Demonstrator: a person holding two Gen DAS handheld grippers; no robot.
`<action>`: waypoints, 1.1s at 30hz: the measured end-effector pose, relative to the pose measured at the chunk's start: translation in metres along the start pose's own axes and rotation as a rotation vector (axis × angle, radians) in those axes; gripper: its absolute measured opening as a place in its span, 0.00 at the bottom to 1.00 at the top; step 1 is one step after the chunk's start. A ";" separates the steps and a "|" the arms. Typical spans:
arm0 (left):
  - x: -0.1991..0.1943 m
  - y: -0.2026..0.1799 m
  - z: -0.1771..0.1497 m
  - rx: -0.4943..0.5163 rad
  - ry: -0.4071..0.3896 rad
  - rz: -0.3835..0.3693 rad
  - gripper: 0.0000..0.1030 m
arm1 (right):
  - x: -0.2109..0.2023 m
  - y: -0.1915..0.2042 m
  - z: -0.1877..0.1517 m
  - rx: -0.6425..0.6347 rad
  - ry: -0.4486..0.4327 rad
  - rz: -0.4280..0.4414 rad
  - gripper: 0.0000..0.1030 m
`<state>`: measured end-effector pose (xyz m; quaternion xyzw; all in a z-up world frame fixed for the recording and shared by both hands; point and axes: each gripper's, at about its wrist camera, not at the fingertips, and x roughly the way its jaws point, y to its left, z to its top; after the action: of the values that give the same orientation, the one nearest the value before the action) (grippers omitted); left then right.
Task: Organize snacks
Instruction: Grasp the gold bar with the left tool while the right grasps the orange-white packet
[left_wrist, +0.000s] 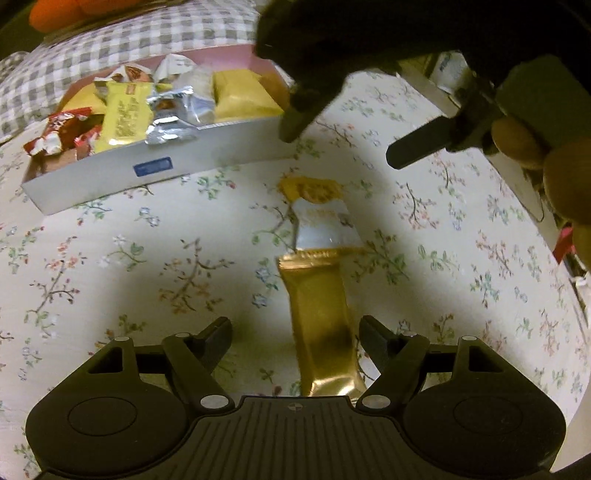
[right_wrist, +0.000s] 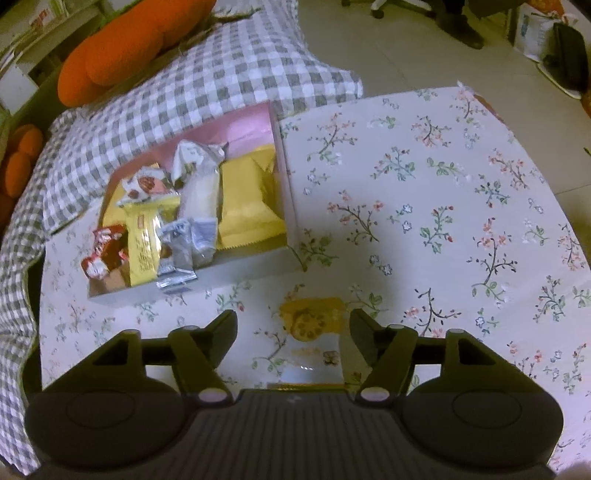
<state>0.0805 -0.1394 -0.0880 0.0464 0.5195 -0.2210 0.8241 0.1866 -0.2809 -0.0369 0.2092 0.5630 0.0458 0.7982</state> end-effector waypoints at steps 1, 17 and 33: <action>0.003 -0.002 -0.001 0.004 0.005 0.004 0.76 | 0.001 0.000 -0.001 -0.007 0.005 -0.003 0.67; -0.003 0.020 0.003 -0.001 -0.040 0.022 0.31 | 0.017 -0.013 -0.007 -0.024 0.069 -0.021 0.70; -0.004 0.034 0.006 -0.045 -0.025 0.008 0.25 | 0.040 -0.006 -0.008 -0.056 0.086 -0.056 0.70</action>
<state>0.0983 -0.1093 -0.0872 0.0272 0.5139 -0.2066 0.8321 0.1930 -0.2723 -0.0768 0.1685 0.6009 0.0480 0.7799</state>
